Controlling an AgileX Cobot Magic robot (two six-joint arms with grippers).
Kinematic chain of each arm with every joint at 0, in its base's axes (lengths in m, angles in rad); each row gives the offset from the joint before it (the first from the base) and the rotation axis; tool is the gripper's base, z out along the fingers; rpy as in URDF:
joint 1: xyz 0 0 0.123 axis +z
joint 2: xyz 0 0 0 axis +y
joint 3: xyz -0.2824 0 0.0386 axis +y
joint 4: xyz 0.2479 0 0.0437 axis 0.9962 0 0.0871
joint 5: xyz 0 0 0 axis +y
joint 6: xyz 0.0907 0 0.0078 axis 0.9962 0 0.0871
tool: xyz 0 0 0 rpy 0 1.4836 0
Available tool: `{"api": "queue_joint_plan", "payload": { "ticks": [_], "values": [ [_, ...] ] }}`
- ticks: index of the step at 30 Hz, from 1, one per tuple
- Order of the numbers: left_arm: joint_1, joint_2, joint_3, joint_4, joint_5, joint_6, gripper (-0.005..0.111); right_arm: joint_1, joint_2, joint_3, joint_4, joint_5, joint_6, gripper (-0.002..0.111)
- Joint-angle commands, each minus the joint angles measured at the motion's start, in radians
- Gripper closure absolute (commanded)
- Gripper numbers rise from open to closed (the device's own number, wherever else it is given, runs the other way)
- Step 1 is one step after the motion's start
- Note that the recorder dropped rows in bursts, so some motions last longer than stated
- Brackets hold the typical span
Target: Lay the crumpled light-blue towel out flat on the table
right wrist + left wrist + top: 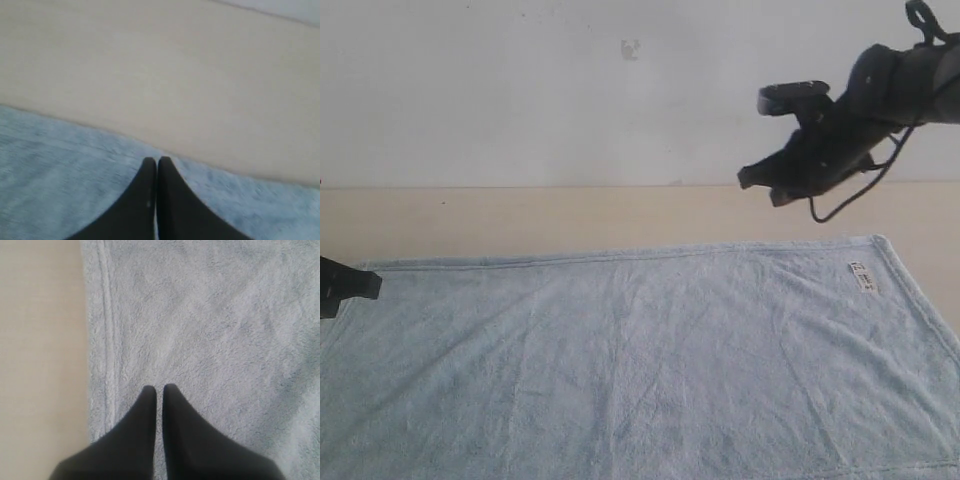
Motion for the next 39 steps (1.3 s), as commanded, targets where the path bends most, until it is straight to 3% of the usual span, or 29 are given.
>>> {"api": "queue_joint_plan", "payload": {
  "ticks": [1, 12, 33, 39],
  "values": [
    [-0.004, 0.000, -0.006, -0.023, -0.012, 0.000, 0.103, -0.089, -0.011, 0.070, -0.065, -0.039, 0.041, 0.108],
    [-0.004, 0.000, -0.006, -0.042, -0.025, 0.000, 0.103, -0.210, 0.058, 0.072, -0.140, -0.054, 0.057, 0.108],
    [-0.004, 0.000, -0.006, -0.042, -0.031, 0.000, 0.103, -0.210, 0.150, 0.069, -0.171, -0.136, 0.065, 0.108],
    [-0.004, 0.000, -0.006, -0.042, -0.031, 0.000, 0.103, -0.248, 0.150, 0.069, -0.250, -0.140, 0.161, 0.108]
  ]
}}
